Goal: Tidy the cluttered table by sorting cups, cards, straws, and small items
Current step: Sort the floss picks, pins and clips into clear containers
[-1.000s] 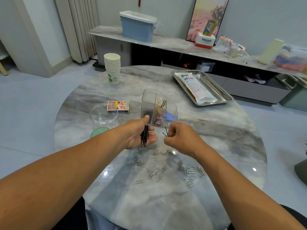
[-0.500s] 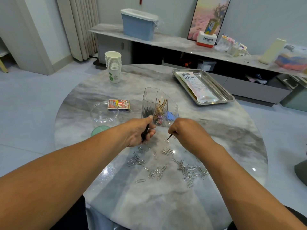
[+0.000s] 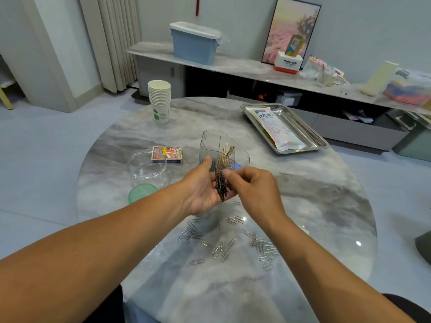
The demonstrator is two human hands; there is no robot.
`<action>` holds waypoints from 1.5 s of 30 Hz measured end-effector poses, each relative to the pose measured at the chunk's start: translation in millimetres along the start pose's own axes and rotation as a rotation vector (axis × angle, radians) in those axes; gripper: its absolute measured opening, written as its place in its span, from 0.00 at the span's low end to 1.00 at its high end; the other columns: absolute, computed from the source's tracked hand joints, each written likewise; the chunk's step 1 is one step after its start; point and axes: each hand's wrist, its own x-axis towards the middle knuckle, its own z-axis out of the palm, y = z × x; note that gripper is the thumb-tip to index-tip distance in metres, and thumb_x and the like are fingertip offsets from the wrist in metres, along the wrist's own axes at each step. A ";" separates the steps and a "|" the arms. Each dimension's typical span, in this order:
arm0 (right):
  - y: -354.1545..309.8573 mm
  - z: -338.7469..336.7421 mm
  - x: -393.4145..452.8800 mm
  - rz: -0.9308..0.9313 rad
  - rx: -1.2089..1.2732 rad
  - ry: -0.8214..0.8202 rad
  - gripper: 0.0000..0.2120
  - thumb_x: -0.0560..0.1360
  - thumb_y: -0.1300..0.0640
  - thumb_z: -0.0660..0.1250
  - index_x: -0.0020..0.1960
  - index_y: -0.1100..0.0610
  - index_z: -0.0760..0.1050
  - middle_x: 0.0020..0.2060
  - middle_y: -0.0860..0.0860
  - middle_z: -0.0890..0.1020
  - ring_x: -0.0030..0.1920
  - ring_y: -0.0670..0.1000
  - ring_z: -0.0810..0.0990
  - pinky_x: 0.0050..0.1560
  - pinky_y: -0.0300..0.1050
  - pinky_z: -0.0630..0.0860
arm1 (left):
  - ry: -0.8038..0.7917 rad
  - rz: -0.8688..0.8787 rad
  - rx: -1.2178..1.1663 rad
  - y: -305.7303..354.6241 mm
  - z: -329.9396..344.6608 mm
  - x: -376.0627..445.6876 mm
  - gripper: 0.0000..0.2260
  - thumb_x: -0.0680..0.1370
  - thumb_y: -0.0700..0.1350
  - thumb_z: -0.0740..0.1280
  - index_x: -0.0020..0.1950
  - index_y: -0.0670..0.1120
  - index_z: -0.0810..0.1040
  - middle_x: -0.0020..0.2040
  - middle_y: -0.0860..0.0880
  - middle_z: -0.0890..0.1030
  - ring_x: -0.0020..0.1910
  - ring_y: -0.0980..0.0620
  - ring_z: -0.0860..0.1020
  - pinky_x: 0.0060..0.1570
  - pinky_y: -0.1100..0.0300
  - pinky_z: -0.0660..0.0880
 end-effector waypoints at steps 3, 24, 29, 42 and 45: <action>-2.7 -5.6 6.7 0.101 0.293 0.021 0.16 0.83 0.47 0.63 0.49 0.58 0.84 0.40 0.53 0.87 0.41 0.53 0.87 0.44 0.46 0.82 | 0.049 0.022 -0.002 1.8 -2.9 5.0 0.33 0.84 0.63 0.49 0.59 0.35 0.76 0.44 0.39 0.80 0.42 0.44 0.81 0.42 0.51 0.83; -4.8 -2.5 -2.5 0.439 0.458 -0.241 0.08 0.75 0.61 0.76 0.42 0.63 0.79 0.34 0.58 0.80 0.29 0.49 0.78 0.32 0.39 0.80 | -0.008 0.160 0.044 2.4 -0.6 -4.0 0.09 0.84 0.33 0.56 0.55 0.39 0.75 0.44 0.42 0.84 0.49 0.45 0.82 0.50 0.52 0.81; -4.1 -6.4 0.0 0.452 0.510 -0.210 0.06 0.76 0.61 0.75 0.43 0.62 0.79 0.33 0.55 0.79 0.29 0.48 0.78 0.32 0.39 0.80 | 0.004 0.190 -0.038 1.0 6.4 -3.4 0.09 0.85 0.33 0.55 0.56 0.39 0.74 0.43 0.42 0.82 0.49 0.45 0.82 0.43 0.55 0.82; 2.7 -9.8 7.3 0.454 0.385 -0.037 0.08 0.83 0.53 0.63 0.51 0.56 0.77 0.45 0.54 0.82 0.38 0.50 0.80 0.34 0.41 0.78 | 0.074 0.223 -0.148 17.1 11.6 -2.6 0.09 0.86 0.36 0.54 0.57 0.38 0.73 0.38 0.43 0.77 0.35 0.50 0.80 0.44 0.51 0.83; 3.2 -10.6 4.1 0.406 0.323 -0.080 0.11 0.84 0.52 0.62 0.52 0.57 0.79 0.45 0.54 0.84 0.38 0.50 0.81 0.37 0.42 0.77 | 0.087 0.152 -0.108 40.5 14.2 -10.0 0.08 0.86 0.37 0.54 0.55 0.40 0.72 0.32 0.46 0.73 0.23 0.56 0.71 0.24 0.65 0.74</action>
